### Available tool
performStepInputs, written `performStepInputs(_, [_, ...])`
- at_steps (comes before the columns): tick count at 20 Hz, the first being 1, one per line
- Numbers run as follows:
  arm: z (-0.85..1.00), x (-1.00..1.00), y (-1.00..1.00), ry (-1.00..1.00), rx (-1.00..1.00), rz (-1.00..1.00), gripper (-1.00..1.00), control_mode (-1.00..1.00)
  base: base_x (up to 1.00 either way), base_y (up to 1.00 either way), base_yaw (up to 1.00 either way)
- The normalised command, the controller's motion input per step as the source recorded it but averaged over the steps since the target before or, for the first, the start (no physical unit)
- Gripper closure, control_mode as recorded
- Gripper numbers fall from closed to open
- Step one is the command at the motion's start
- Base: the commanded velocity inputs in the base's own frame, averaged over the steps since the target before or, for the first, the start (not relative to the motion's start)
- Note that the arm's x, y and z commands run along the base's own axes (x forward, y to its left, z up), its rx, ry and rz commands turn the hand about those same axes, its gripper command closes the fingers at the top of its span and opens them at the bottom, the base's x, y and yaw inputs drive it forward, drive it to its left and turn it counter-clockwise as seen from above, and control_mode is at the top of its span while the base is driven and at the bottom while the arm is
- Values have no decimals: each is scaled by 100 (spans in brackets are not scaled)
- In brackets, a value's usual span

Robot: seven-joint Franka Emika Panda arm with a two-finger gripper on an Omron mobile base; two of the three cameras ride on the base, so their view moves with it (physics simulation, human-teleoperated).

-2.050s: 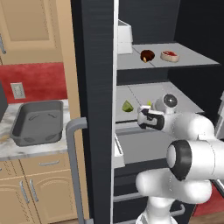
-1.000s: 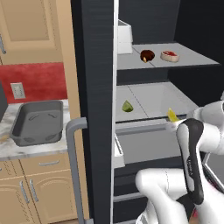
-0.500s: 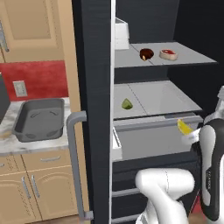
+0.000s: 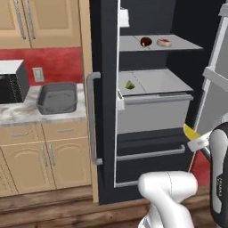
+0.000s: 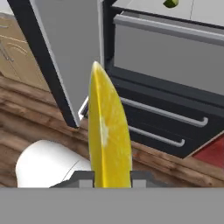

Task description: Place one lemon wedge and one steak in each tupperware on the nearby counter, to pack two identical lunches.

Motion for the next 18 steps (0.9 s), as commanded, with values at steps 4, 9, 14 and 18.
performStepInputs(4, [0, 0, 0, 0, 0, 0, 100, 100, -14, 100, 0])
performStepInputs(9, [0, 0, 0, 0, 0, 0, 100, 100, -23, 98, 0])
performStepInputs(14, [0, 0, 0, 0, 0, 0, 100, 100, -41, 95, 0])
performStepInputs(18, [0, 0, 0, 0, 0, 0, 100, 100, -4, 100, 0])
